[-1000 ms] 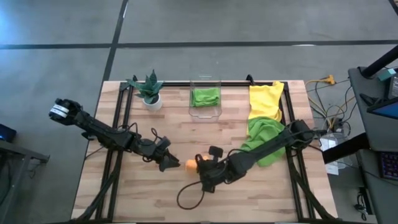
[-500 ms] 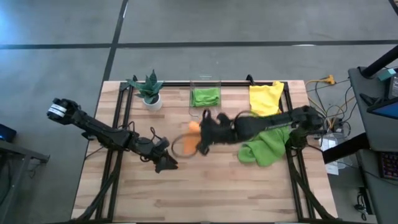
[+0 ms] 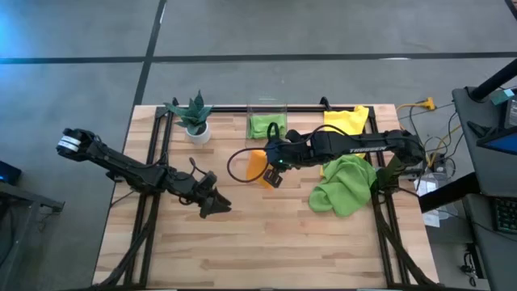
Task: Fold microfiber towels
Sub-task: Put the folded orange towel into the transparent bin
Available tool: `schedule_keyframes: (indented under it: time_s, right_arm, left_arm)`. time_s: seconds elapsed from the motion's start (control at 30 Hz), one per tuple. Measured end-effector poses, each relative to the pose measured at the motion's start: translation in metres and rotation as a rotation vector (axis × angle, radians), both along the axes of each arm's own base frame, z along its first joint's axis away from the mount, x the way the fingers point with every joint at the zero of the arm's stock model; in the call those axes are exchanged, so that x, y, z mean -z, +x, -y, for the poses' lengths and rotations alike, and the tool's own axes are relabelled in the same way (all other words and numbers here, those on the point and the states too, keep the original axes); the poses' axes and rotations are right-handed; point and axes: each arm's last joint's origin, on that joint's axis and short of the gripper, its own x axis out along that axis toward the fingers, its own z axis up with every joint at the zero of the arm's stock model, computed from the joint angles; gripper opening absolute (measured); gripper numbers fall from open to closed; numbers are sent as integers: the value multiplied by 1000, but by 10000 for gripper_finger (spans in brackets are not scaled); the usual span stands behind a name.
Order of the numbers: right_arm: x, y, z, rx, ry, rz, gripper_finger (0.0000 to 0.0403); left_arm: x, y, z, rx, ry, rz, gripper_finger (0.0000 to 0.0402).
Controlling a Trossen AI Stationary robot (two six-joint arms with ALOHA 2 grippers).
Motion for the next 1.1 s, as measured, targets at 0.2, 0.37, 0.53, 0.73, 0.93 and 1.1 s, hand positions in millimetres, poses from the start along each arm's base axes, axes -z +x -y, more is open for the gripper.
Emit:
schedule_keyframes:
  time_s: [0.2, 0.37, 0.53, 0.73, 0.93, 1.1]
  right_arm:
    - [21, 2, 2, -40, -63, -83, 9]
    - [43, 9, -28, -51, -173, -85, 9]
    - [86, 19, -87, -148, -272, -149, 9]
    - [121, 28, -148, -243, -273, -152, 9]
    - [122, 36, -187, -318, -239, -105, 9]
    - [103, 43, -186, -244, -157, -37, 9]
  left_arm:
    - [0, 0, -2, -10, 1, 2, 191]
    - [0, 0, -2, -11, 1, 2, 191]
    - [0, 0, -2, -13, -6, -5, 191]
    - [2, 0, -1, -12, -17, -29, 191]
    - [2, 0, -1, -10, -17, -30, 191]
    - [3, -1, -1, -3, -13, -32, 191]
